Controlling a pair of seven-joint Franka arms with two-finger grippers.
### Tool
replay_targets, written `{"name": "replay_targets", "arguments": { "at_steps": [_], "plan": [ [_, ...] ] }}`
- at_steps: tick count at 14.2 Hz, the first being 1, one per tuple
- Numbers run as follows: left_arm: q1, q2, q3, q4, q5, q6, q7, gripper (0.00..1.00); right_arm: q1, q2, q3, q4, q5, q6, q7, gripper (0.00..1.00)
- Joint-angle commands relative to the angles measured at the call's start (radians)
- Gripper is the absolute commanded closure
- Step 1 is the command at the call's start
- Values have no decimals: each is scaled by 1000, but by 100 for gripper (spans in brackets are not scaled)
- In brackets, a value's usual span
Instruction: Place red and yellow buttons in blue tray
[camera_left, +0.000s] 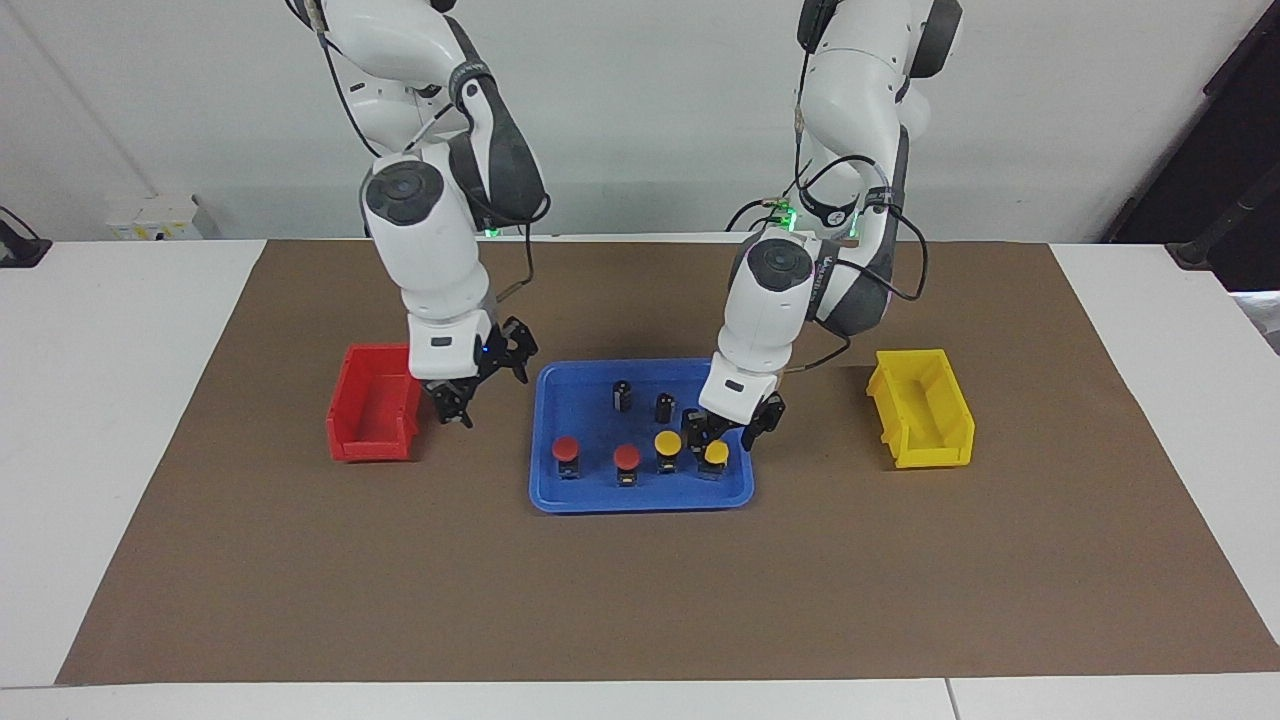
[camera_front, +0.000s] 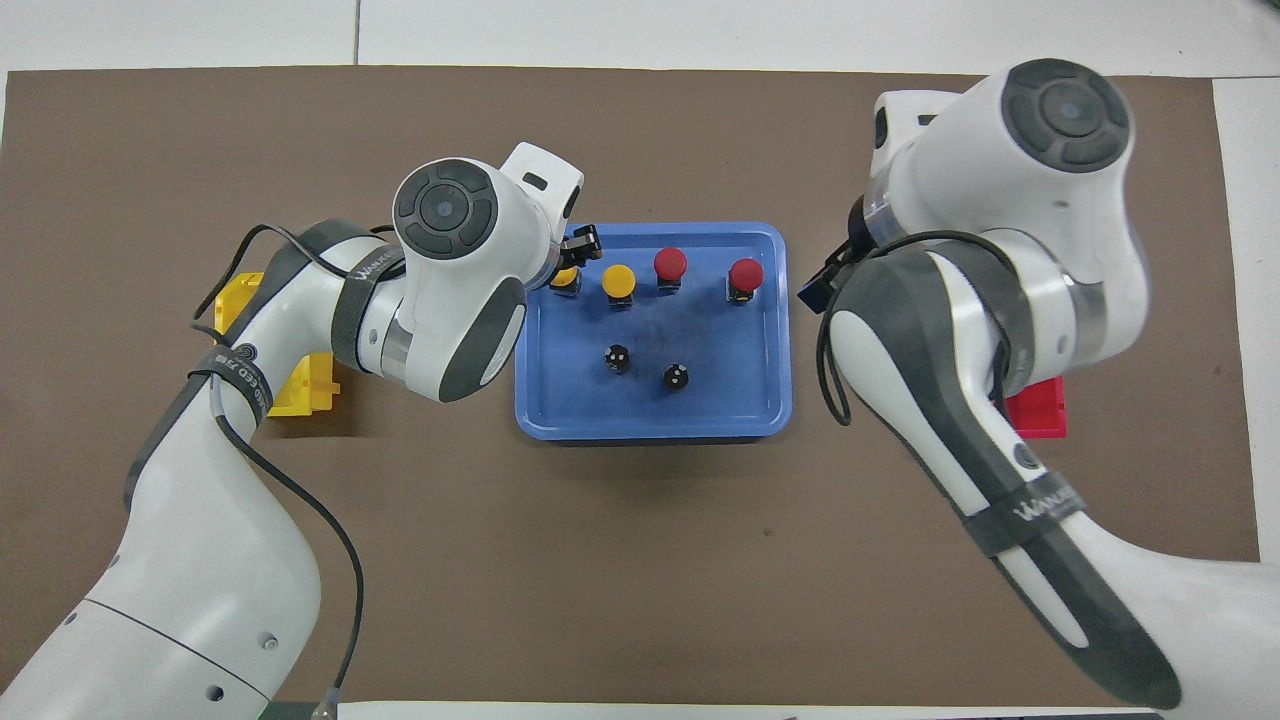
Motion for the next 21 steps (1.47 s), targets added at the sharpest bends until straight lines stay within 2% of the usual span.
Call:
{"name": "replay_targets", "arguments": {
  "at_steps": [1,4,6,8,11,13,14,16,18,21],
  "plan": [
    [-8,-47,19,35,22,-93,-11,0,-73,-46,7,-1,7,-79,17,1],
    [32,-160,19,40,23,-242,19,0,-141,-115,4,-2,5,-161,58,0],
    [69,-222,21,35,22,-385,154,0,-170,-170,0,-1,3,-230,161,0],
    [151,-295,19,20,22,-483,289,0,-208,-209,-3,-1,-12,-308,238,1],
    [279,-400,19,-46,22,-511,484,0,-263,-233,-16,-1,-13,-342,281,0],
    [346,-415,19,-70,22,-510,549,0,-297,-226,-14,-1,-13,-273,325,0],
    [369,-417,19,-68,20,-507,567,0,-299,-226,-17,-2,-13,-276,336,0],
    [425,-421,19,-61,10,-525,572,0,-288,-235,-49,1,-21,-317,358,0],
    [429,-426,23,-45,10,-562,663,0,-227,-244,-126,12,-53,-354,404,0],
    [466,-446,21,-43,10,-585,687,0,-228,-271,-123,-13,-55,-385,445,0]
  ]
}}
